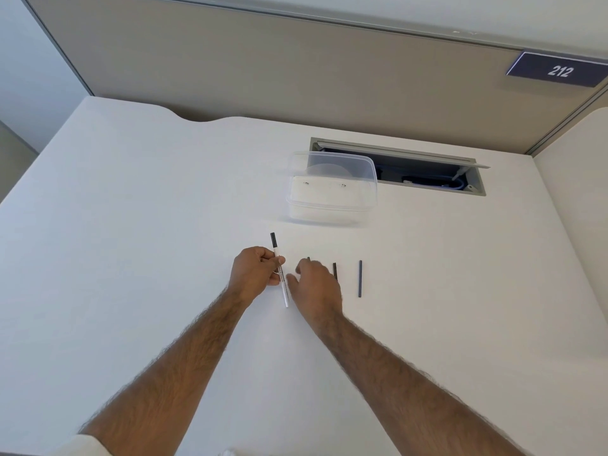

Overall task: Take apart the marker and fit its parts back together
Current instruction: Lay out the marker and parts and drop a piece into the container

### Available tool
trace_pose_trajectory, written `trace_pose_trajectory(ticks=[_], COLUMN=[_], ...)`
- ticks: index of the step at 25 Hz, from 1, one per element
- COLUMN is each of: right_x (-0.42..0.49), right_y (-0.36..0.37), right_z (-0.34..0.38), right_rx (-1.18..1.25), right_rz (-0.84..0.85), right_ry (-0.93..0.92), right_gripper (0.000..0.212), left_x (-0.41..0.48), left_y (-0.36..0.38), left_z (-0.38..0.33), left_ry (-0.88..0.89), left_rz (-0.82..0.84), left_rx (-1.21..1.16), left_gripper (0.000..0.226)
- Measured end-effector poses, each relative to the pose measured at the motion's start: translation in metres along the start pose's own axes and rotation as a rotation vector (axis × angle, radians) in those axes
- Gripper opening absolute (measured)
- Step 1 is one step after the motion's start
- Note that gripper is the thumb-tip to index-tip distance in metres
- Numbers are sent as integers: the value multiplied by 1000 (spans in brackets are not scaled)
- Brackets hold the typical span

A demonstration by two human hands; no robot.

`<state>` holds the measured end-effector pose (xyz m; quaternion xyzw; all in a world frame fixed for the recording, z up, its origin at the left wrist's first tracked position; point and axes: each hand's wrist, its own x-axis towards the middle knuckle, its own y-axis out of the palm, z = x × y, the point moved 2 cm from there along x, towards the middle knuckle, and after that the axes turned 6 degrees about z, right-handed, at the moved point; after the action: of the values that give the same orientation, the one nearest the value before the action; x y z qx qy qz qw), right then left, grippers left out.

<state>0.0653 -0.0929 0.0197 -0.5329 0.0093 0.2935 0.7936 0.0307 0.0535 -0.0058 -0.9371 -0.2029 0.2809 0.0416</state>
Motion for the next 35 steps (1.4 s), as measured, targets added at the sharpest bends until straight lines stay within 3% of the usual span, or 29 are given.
trace_pose_trajectory(ticks=[5, 9, 13, 20, 25, 31, 33, 35], right_x=[-3, 5, 12, 19, 21, 16, 16, 17], right_y=[17, 15, 12, 14, 12, -4, -13, -16], right_z=[11, 13, 15, 16, 18, 4, -7, -16], right_rx=[205, 285, 298, 342, 324, 272, 214, 148], right_rz=[17, 14, 24, 35, 40, -24, -69, -78], right_ry=[107, 179, 233, 331, 322, 254, 251, 245], right_gripper=[23, 10, 12, 29, 24, 12, 10, 12], left_x=[0, 5, 8, 13, 14, 13, 9, 4], left_y=[4, 4, 8, 19, 23, 17, 10, 1], left_z=[6, 3, 0, -9, -11, -10, -10, -9], left_ry=[-19, -45, -49, -8, 9, -1, 15, 138], left_rz=[27, 22, -13, -79, -95, -49, -84, -192], left_rx=[-32, -91, -85, 179, 310, 297, 400, 606], left_gripper=[20, 17, 13, 16, 14, 20, 21, 18])
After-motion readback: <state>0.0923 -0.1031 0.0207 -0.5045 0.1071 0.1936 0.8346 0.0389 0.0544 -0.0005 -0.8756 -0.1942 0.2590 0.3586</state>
